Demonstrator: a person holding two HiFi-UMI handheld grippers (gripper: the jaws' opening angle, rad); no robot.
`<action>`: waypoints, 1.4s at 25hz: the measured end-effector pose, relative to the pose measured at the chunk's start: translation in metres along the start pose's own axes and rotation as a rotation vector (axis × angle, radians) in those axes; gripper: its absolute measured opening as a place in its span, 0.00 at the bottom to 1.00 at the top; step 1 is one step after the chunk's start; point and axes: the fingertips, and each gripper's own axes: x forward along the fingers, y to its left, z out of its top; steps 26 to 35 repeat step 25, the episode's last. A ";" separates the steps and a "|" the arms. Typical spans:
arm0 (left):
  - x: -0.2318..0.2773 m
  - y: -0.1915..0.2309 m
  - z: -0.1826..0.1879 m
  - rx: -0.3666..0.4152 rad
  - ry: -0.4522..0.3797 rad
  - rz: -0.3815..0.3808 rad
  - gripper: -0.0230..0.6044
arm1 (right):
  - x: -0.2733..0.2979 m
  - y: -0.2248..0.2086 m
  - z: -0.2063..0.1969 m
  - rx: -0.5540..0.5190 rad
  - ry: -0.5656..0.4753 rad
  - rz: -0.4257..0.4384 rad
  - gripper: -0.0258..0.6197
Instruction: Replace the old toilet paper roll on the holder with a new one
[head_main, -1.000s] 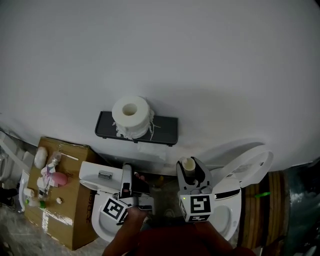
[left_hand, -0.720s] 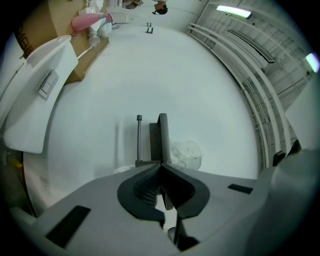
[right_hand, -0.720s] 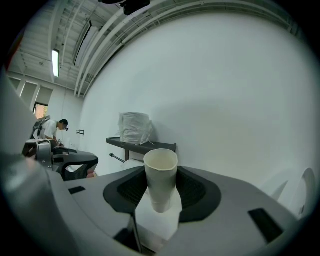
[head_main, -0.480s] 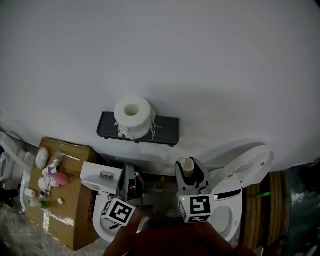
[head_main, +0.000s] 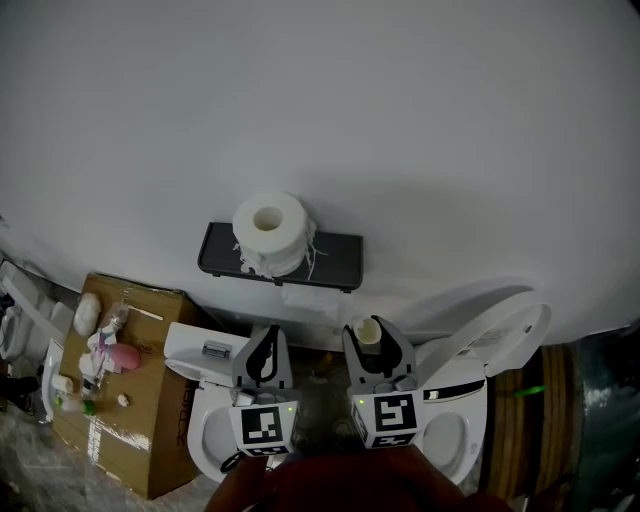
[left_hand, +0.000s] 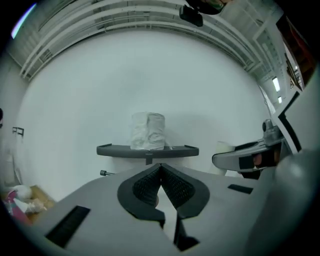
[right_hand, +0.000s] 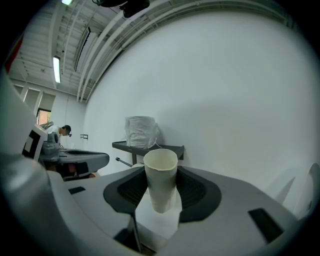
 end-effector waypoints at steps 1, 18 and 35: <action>0.001 0.001 0.002 -0.006 -0.004 0.005 0.06 | 0.000 0.001 -0.001 -0.005 0.003 0.001 0.33; -0.001 0.012 0.011 -0.004 -0.021 0.045 0.06 | 0.005 0.006 0.004 -0.020 0.004 0.032 0.33; -0.001 0.012 0.004 -0.023 0.013 0.049 0.06 | 0.008 0.007 -0.001 -0.021 0.016 0.051 0.33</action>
